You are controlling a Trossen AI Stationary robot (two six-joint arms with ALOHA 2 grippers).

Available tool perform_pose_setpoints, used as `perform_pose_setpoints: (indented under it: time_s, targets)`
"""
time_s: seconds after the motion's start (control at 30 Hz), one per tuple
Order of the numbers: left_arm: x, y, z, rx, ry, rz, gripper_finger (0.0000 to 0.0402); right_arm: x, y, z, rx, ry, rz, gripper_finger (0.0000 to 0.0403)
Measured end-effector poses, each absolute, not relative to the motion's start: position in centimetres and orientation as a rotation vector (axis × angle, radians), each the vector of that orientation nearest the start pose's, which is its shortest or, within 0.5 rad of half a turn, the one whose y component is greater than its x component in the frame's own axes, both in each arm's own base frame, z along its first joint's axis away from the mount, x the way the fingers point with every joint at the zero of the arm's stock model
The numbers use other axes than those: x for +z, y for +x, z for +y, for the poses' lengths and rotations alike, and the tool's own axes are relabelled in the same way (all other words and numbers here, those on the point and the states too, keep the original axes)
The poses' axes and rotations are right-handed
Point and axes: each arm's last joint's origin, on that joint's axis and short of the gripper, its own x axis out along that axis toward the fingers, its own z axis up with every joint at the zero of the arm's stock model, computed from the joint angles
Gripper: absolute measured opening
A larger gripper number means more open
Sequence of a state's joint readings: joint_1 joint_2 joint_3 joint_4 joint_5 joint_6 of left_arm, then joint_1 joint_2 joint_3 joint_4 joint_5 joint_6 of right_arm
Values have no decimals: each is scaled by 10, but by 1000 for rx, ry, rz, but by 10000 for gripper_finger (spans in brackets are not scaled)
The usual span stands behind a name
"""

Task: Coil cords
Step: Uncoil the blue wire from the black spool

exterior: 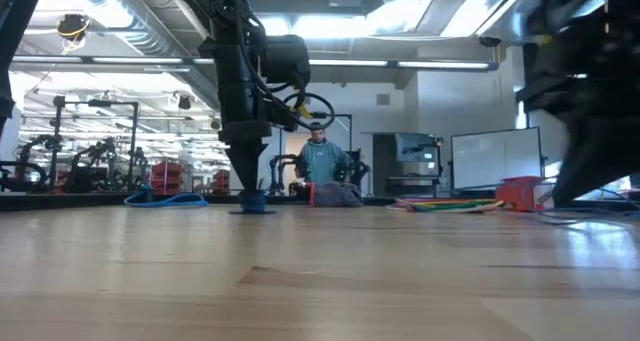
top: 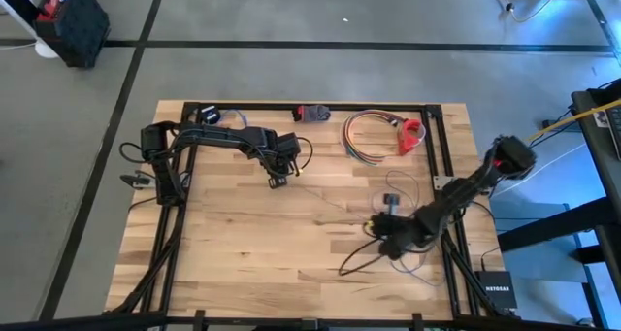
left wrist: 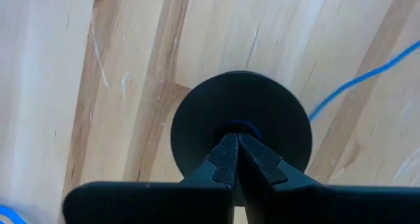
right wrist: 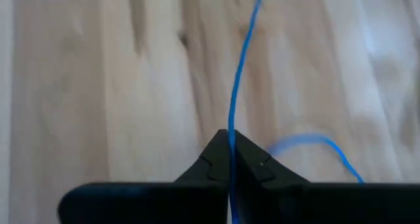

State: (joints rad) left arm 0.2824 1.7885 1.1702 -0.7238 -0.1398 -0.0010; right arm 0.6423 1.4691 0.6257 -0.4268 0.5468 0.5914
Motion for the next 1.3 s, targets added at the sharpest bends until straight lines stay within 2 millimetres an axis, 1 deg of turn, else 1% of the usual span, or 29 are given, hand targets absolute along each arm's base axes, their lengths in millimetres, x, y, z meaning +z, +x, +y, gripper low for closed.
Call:
perform_pose_setpoints:
  time_s: [0.2,0.33,0.43,0.5,0.63,0.73,0.83,1.03,1.1,1.17,1.3]
  targets:
    - [174,319,97,360,-99,1345,4,149,137,114,-314,-41,981,6]
    - [174,319,97,360,-100,1345,4,166,108,102,-365,44,981,6]
    - [174,319,97,360,-100,1345,4,178,91,92,-404,121,976,6]
    - [174,319,97,360,-100,1345,4,185,86,89,-401,180,934,6]
    - [174,320,97,360,-99,1340,4,194,87,88,-379,273,799,10]
    - [174,320,97,370,-111,1334,4,197,90,89,-365,277,724,27]
    - [174,320,97,371,-111,1335,4,200,93,92,-356,279,672,61]
    - [174,320,97,370,-112,1337,4,203,103,94,-324,295,640,157]
    - [174,320,97,370,-112,1337,4,207,112,95,-334,284,565,180]
    - [174,320,97,370,-112,1337,4,212,123,96,-360,240,460,194]
    - [174,320,97,370,-110,1336,4,217,150,96,-362,91,366,202]
